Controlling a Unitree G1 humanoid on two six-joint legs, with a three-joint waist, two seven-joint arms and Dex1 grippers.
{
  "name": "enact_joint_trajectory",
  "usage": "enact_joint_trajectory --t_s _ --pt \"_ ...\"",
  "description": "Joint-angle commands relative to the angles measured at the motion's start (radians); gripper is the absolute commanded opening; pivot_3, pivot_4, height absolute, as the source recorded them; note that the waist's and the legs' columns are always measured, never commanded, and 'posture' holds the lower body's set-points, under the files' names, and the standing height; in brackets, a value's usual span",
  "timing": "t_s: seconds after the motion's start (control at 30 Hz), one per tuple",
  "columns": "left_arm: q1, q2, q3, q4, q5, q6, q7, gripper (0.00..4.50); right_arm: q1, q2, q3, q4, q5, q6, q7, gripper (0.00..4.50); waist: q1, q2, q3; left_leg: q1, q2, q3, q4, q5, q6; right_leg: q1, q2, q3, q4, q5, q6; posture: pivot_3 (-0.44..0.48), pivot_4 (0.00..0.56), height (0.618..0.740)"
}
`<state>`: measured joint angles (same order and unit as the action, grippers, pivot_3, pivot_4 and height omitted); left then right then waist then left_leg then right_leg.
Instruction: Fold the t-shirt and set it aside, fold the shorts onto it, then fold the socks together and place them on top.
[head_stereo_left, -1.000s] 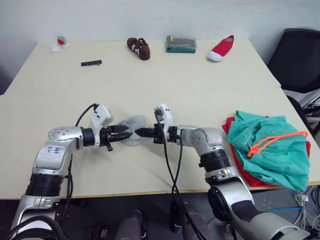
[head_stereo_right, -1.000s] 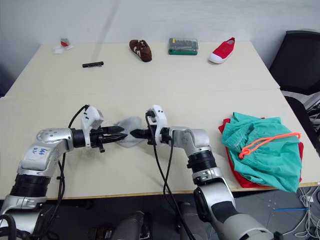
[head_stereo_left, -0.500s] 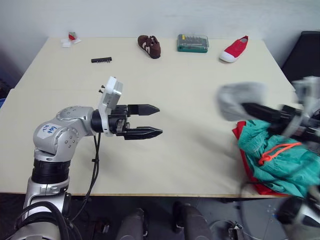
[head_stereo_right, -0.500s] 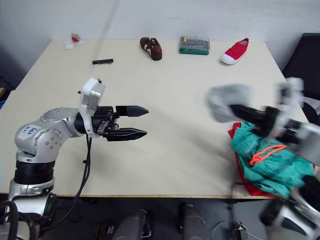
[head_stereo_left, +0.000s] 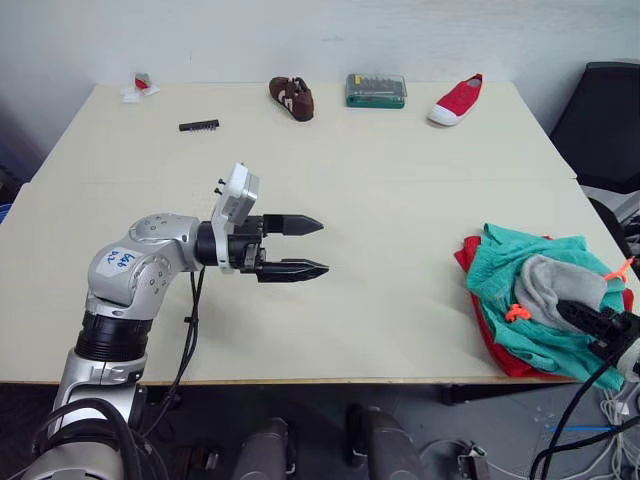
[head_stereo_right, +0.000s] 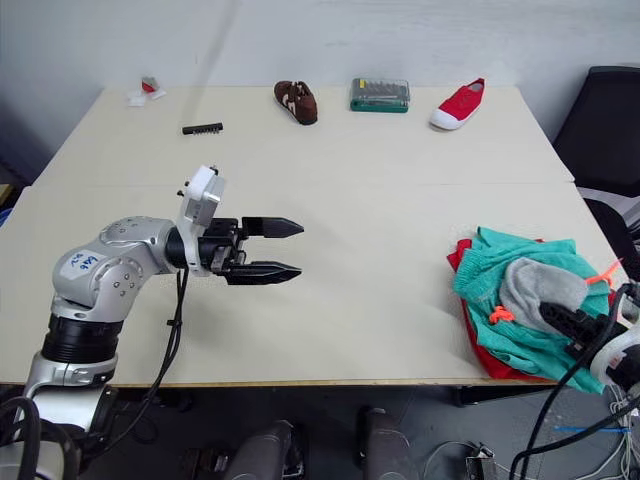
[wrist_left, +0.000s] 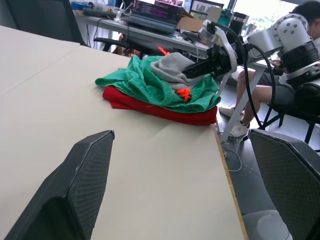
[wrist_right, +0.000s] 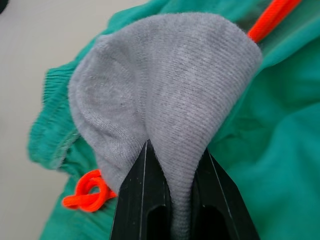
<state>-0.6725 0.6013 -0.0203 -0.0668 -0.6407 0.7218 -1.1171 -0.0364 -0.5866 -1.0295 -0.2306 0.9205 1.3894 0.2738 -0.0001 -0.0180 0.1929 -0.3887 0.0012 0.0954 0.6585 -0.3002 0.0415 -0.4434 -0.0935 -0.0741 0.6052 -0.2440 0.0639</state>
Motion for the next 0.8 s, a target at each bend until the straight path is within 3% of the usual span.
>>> enact_joint_trajectory --t_s 0.03,0.27,0.4,0.43,0.5,0.57,0.67,0.8 --pt "-0.031 0.013 0.018 -0.004 0.005 -0.02 -0.003 4.5 0.019 -0.007 -0.001 0.027 -0.023 -0.099 0.023 0.74 0.0 0.0 0.0 0.0 0.0 0.0 0.0 0.0 0.0 0.0 0.0 0.0 0.001 0.0 0.0 0.0 0.15 0.74" --pt "-0.008 0.007 -0.005 0.091 0.12 -0.12 0.051 4.5 0.169 -0.087 -0.029 -0.004 -0.004 -0.206 0.178 3.12 0.006 0.0 0.0 -0.001 -0.002 0.0 0.0 -0.001 0.002 0.0 -0.002 0.0 -0.001 0.001 0.001 0.0 0.15 0.74" --pt "0.027 0.064 0.028 0.101 0.089 -0.058 0.004 4.5 0.372 -0.258 -0.173 0.031 -0.02 -0.305 0.442 4.46 0.014 0.002 0.001 -0.001 -0.003 0.0 0.0 -0.003 0.004 0.0 -0.002 0.0 -0.002 0.001 0.003 0.0 0.15 0.74" --pt "0.035 0.082 0.03 0.1 0.089 -0.047 -0.006 4.5 0.412 -0.285 -0.192 0.041 -0.024 -0.323 0.493 4.46 0.013 0.001 0.001 -0.001 -0.003 0.0 0.0 -0.003 0.005 0.0 -0.002 0.0 -0.003 0.001 0.003 0.0 0.15 0.74" --pt "0.074 0.205 0.117 0.103 0.021 0.039 -0.088 4.5 0.625 -0.402 -0.29 0.082 -0.144 -0.493 0.797 4.46 0.01 0.001 0.002 -0.001 -0.001 0.0 0.0 -0.003 0.004 0.001 -0.001 0.0 -0.004 0.001 0.003 0.0 0.15 0.74" --pt "0.097 0.273 0.166 0.107 -0.031 0.091 -0.132 4.5 0.73 -0.46 -0.326 0.122 -0.215 -0.615 0.957 4.46 0.001 -0.001 0.003 -0.001 0.0 0.001 -0.001 -0.004 0.003 0.0 0.002 0.0 -0.005 0.001 0.003 0.0 0.15 0.74" --pt "0.178 0.323 0.212 0.118 -0.016 0.06 -0.141 4.5 0.724 -0.529 -0.366 0.235 -0.212 -0.671 1.086 4.46 -0.003 -0.004 0.001 0.002 0.01 0.0 0.002 -0.007 -0.001 0.009 0.011 -0.003 -0.016 0.001 0.003 0.0 0.15 0.74" --pt "0.212 0.334 0.281 0.125 -0.027 0.049 -0.11 4.5 0.689 -0.565 -0.333 0.316 -0.257 -0.729 1.146 4.46 0.005 -0.005 0.002 0.006 0.012 -0.001 0.002 -0.012 -0.006 0.014 0.009 -0.001 -0.021 0.001 -0.002 0.0 0.15 0.74"
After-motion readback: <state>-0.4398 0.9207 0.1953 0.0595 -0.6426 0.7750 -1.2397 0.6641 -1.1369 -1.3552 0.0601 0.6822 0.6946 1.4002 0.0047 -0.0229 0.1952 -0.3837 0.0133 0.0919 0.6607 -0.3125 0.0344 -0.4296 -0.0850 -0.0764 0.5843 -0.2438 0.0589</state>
